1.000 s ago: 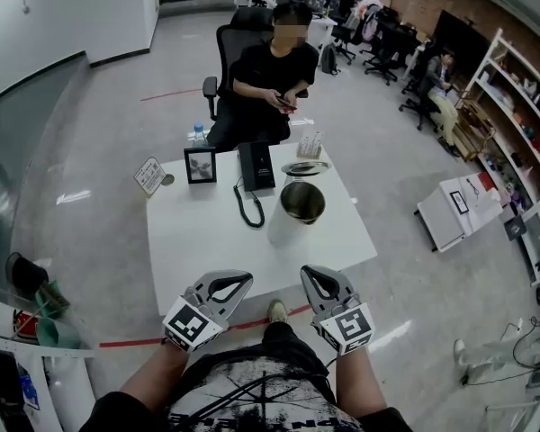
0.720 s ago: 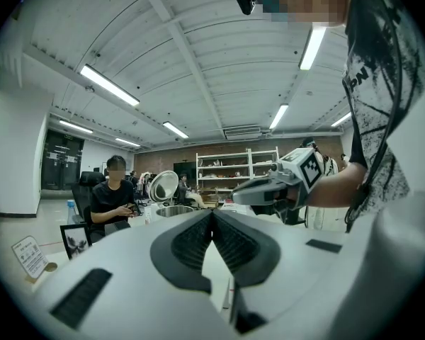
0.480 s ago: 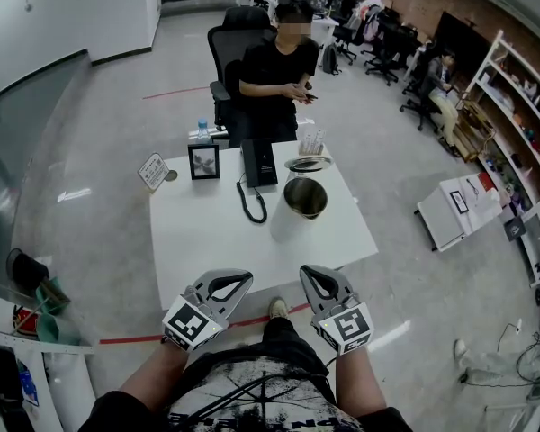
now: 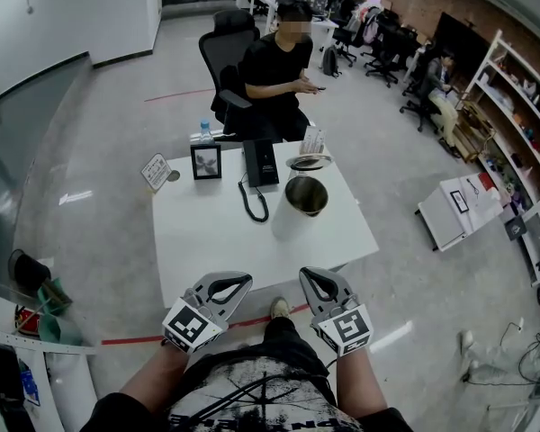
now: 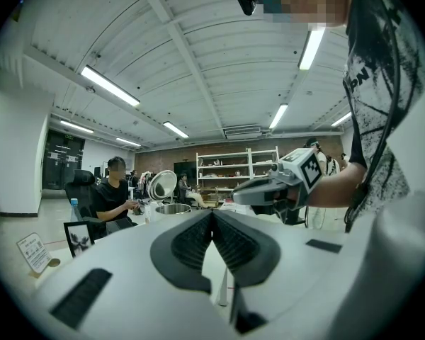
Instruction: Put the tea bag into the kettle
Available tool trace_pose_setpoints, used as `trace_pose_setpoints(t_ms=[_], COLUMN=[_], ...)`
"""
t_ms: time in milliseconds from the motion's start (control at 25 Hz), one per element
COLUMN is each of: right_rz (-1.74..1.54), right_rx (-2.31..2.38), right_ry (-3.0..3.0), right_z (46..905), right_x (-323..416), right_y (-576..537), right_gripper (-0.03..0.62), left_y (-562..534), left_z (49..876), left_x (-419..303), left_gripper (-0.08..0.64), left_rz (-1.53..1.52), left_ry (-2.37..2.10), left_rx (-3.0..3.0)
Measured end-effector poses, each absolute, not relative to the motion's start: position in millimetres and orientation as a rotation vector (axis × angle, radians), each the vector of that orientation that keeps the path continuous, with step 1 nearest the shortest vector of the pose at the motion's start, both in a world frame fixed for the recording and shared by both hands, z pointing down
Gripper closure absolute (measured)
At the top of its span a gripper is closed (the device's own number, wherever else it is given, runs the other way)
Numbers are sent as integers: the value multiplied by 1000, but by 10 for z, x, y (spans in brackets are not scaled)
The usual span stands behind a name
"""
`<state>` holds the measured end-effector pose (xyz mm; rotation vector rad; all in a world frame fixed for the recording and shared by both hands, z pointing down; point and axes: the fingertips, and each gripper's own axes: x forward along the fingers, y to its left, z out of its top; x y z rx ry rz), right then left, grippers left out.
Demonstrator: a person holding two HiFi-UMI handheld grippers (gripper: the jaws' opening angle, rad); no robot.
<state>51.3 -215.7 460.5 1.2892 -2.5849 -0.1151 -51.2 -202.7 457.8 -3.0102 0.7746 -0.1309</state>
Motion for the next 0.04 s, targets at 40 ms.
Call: trace_pose_setpoints(t_ms=[40], right_rz=[-122], right_rx=[1288], right_ry=[-2578], right_z=[4607], right_x=[515], right_y=[-2144], right_gripper=[583], left_y=[-2014], left_z=[4574], left_x=[-514], left_gripper=[552], left_rz=[-131], left_ry=[775], left_rx=[-3009])
